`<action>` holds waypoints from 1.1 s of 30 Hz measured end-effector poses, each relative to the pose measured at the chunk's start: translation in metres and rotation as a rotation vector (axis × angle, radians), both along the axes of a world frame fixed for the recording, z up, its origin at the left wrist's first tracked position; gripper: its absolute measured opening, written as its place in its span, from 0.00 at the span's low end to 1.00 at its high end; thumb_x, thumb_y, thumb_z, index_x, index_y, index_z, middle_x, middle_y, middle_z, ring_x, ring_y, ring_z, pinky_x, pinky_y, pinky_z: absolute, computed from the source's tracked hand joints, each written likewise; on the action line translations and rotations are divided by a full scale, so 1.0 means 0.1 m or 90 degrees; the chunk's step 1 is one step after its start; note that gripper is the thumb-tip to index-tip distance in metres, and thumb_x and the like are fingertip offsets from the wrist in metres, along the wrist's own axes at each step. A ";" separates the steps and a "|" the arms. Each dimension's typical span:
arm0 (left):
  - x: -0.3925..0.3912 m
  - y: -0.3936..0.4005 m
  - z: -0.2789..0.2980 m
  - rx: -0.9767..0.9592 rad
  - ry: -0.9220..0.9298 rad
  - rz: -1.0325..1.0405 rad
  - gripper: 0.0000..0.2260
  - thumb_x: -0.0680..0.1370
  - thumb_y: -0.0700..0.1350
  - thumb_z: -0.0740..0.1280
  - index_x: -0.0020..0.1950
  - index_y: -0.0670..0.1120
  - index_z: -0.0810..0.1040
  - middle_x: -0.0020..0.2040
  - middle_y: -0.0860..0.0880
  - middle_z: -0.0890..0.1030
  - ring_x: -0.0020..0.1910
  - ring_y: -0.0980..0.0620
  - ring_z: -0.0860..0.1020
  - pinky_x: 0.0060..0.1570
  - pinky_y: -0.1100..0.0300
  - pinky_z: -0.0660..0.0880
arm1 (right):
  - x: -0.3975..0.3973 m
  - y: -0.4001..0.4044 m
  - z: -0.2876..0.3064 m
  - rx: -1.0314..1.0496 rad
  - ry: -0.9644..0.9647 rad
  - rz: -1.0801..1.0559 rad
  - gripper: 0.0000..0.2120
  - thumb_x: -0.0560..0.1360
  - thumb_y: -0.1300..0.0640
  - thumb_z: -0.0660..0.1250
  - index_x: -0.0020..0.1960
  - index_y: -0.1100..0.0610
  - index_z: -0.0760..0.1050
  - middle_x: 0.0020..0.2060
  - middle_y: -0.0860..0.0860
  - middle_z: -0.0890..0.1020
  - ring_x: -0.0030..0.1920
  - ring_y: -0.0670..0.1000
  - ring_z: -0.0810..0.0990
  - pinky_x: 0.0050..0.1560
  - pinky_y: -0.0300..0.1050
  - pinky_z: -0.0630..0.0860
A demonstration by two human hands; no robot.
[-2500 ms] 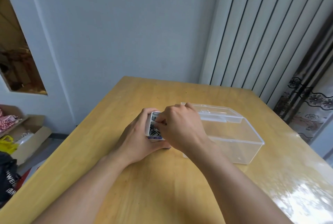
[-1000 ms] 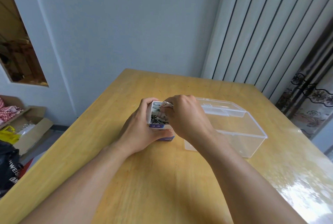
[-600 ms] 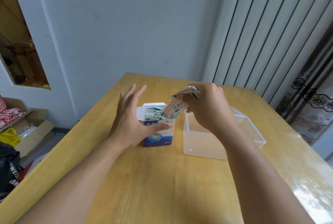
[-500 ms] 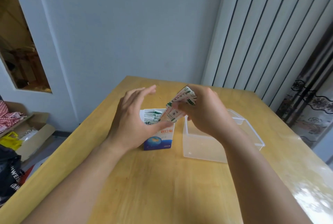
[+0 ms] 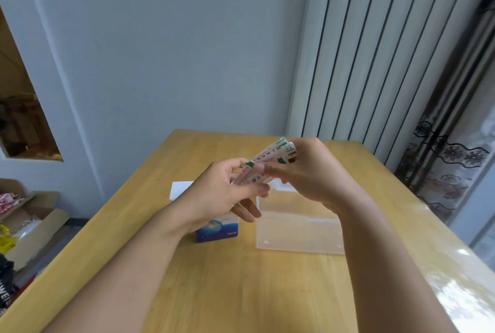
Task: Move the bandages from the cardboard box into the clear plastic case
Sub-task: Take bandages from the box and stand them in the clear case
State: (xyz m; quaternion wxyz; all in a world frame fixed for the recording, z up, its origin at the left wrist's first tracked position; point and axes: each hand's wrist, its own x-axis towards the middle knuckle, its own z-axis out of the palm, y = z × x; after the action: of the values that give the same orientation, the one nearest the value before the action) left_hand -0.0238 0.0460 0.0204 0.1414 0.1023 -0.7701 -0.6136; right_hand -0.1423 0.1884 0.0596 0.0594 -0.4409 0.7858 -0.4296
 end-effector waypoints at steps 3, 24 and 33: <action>-0.07 0.04 -0.03 0.019 -0.038 -0.031 0.09 0.80 0.39 0.69 0.60 0.45 0.81 0.47 0.41 0.85 0.37 0.40 0.85 0.34 0.58 0.80 | 0.00 -0.04 -0.04 0.059 0.037 0.012 0.11 0.69 0.45 0.79 0.41 0.52 0.85 0.33 0.52 0.85 0.29 0.46 0.74 0.29 0.44 0.69; -0.12 0.03 -0.15 0.126 -0.108 -0.065 0.10 0.81 0.41 0.69 0.57 0.34 0.81 0.53 0.39 0.85 0.48 0.39 0.86 0.41 0.60 0.81 | 0.05 -0.10 -0.07 0.112 0.142 0.077 0.18 0.82 0.60 0.63 0.68 0.44 0.77 0.58 0.42 0.80 0.59 0.44 0.79 0.57 0.40 0.76; -0.14 0.01 -0.15 0.135 -0.100 -0.049 0.08 0.83 0.44 0.66 0.53 0.40 0.80 0.38 0.43 0.80 0.43 0.42 0.86 0.34 0.58 0.80 | 0.02 -0.21 -0.15 0.050 0.180 -0.010 0.15 0.81 0.58 0.68 0.64 0.46 0.81 0.53 0.44 0.85 0.45 0.44 0.83 0.40 0.32 0.79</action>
State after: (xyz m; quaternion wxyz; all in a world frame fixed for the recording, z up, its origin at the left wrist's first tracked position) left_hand -0.0377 0.0465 0.0053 0.0458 0.1348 -0.7129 -0.6867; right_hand -0.1401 0.1679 0.0449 -0.0376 -0.4881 0.8061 -0.3325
